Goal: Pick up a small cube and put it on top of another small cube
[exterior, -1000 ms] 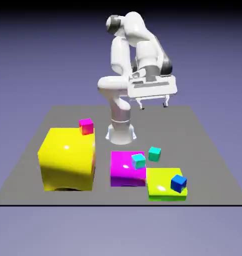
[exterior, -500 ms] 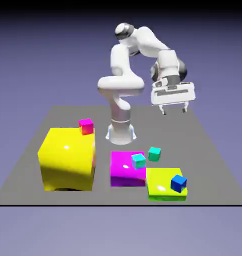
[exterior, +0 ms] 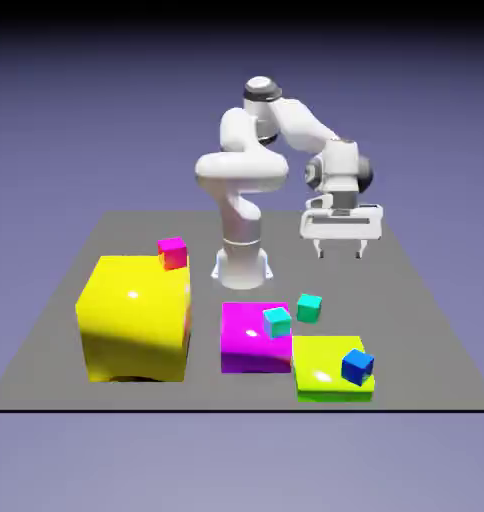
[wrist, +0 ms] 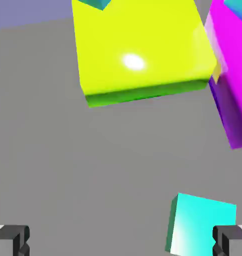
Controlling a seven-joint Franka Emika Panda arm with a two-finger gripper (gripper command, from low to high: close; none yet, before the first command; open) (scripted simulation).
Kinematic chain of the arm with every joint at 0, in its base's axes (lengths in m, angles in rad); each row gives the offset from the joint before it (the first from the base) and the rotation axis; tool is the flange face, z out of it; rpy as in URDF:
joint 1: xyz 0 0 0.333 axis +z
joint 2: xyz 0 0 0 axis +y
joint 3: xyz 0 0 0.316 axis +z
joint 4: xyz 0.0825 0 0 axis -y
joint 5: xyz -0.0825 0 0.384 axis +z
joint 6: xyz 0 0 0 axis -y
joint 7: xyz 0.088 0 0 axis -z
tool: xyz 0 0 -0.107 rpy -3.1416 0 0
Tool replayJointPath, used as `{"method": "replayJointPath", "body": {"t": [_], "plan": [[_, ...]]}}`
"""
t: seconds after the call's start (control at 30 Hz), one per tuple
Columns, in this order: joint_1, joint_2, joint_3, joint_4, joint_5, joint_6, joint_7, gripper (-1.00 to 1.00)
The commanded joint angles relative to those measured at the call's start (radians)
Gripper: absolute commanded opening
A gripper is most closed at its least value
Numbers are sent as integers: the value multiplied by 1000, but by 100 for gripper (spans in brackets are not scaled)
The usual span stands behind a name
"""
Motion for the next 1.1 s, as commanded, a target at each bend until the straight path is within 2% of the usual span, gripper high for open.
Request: {"method": "replayJointPath", "body": {"t": [0.0,0.3,0.6,0.63,0.93,1.07], "plan": [[1,-18,36,-4,32,-20,12,0],[13,-174,359,-44,318,-194,121,0],[-140,-220,628,63,604,-141,46,0],[-140,-220,628,63,604,-141,46,-100],[13,-174,359,-44,318,-194,121,-100],[-95,-161,262,-30,250,-198,36,-100]]}}
